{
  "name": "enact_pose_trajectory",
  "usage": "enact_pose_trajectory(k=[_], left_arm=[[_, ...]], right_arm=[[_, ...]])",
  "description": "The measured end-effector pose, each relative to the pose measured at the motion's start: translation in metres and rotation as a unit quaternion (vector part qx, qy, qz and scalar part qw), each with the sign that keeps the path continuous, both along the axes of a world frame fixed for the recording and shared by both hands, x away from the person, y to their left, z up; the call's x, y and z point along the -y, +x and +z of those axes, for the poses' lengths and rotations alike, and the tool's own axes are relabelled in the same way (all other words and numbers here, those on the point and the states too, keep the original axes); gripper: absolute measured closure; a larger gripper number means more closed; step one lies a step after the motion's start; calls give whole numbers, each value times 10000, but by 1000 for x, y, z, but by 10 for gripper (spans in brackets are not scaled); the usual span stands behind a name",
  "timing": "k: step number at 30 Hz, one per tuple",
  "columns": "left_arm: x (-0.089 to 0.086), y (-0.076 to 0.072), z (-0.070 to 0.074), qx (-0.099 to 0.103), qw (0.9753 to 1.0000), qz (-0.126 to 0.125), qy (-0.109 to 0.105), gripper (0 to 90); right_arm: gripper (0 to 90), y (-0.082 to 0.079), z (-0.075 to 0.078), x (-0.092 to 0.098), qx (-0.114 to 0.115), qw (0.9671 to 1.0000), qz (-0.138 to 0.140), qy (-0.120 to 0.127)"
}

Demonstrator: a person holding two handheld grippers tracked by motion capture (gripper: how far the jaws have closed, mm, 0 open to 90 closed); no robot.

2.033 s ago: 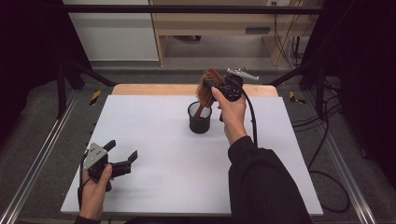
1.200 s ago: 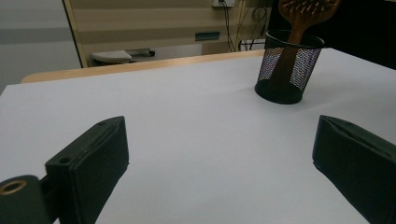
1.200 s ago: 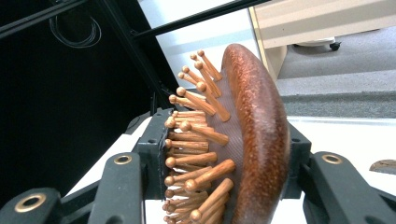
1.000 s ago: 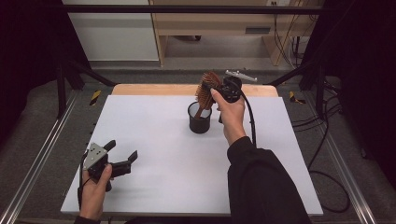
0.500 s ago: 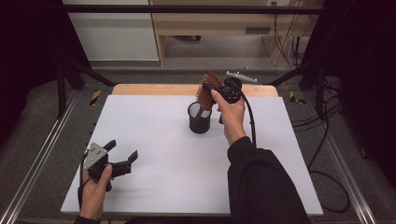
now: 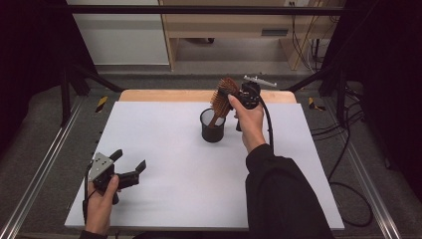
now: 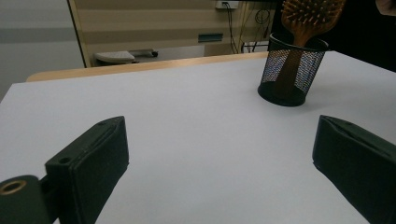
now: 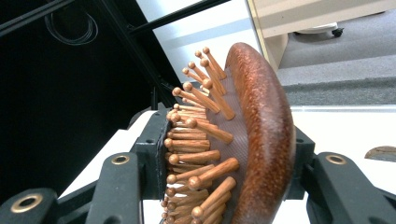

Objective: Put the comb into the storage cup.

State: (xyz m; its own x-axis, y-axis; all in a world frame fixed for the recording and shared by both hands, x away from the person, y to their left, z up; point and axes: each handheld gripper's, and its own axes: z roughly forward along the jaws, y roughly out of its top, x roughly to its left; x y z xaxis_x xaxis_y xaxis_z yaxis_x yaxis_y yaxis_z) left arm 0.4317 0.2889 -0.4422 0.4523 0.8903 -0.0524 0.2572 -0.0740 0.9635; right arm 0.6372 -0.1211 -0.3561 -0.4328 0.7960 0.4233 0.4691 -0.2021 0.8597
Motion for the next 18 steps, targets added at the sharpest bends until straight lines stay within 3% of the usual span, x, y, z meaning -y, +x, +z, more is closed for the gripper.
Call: enact_pose_trajectory(k=[18], left_arm=[[-2,0,0,12,10000,19,-7,41]], right_arm=[[452,5,-3,7,-96,9999,-46,-100]])
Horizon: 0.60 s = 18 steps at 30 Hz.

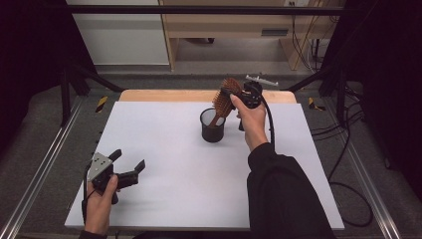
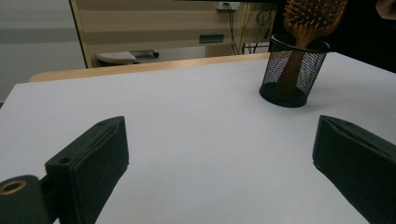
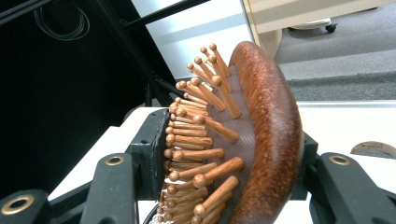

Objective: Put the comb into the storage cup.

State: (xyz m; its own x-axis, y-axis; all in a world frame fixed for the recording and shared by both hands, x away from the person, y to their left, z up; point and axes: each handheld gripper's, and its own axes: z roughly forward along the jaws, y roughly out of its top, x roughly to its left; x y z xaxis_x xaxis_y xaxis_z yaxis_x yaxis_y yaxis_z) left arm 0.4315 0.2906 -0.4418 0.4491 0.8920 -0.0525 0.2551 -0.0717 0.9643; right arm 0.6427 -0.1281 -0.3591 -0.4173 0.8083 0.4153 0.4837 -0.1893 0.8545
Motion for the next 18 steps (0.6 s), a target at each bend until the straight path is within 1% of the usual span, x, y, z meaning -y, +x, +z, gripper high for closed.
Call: enact_pose_trajectory(k=[18], left_arm=[[0,0,0,15,10000,9,-11,41]], right_arm=[[431,2,-2,4,-21,9999,4,-143]])
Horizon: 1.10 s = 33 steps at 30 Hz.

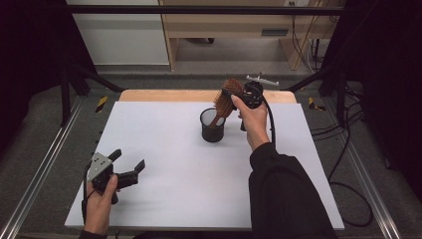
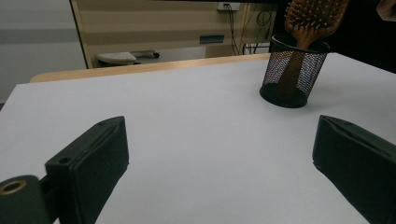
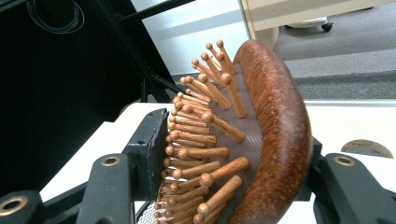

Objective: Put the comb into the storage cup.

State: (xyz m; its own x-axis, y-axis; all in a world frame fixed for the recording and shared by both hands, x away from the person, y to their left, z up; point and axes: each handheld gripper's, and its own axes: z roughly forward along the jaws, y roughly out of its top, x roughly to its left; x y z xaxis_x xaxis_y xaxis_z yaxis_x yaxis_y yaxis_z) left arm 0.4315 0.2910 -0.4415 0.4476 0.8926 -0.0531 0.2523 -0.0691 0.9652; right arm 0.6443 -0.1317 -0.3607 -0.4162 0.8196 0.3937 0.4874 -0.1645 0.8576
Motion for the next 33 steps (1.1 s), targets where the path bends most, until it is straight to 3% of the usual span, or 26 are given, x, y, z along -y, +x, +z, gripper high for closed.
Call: enact_pose_trajectory(k=[33], left_arm=[[2,0,0,-3,10000,-15,24,41]], right_arm=[[370,0,2,4,13,9998,45,-196]])
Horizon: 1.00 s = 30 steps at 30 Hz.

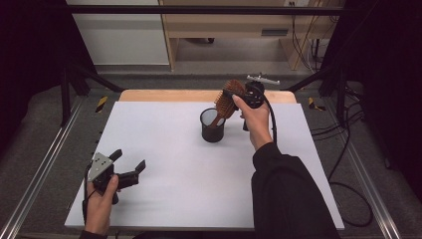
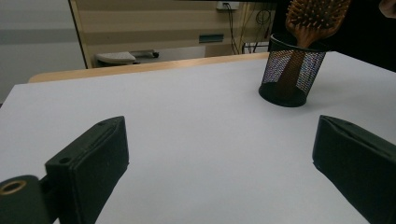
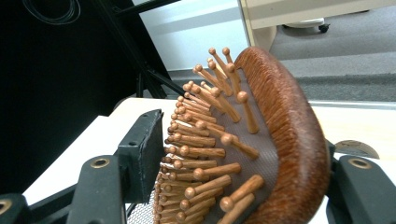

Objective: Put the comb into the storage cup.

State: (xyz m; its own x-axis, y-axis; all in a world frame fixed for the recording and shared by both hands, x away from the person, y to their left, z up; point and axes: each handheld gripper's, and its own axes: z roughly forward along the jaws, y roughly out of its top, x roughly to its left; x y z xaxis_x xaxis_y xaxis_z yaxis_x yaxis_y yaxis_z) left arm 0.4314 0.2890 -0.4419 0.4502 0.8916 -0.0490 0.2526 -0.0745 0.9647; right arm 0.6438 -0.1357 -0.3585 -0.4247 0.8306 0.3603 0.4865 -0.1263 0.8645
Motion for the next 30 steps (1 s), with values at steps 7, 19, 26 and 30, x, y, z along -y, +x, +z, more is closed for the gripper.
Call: enact_pose_trajectory(k=[7,19,26,30], left_arm=[[1,0,0,-8,10000,-16,8,41],[-1,0,0,-1,10000,-7,7,41],[-1,0,0,-3,10000,-1,-2,41],[-1,0,0,3,10000,0,-4,41]], right_arm=[[349,0,0,-1,20,10000,-15,-18],[260,0,1,1,65,9999,-53,-58],[167,-1,1,1,109,9999,-93,-72],[107,-2,2,0,104,9998,-157,-97]])
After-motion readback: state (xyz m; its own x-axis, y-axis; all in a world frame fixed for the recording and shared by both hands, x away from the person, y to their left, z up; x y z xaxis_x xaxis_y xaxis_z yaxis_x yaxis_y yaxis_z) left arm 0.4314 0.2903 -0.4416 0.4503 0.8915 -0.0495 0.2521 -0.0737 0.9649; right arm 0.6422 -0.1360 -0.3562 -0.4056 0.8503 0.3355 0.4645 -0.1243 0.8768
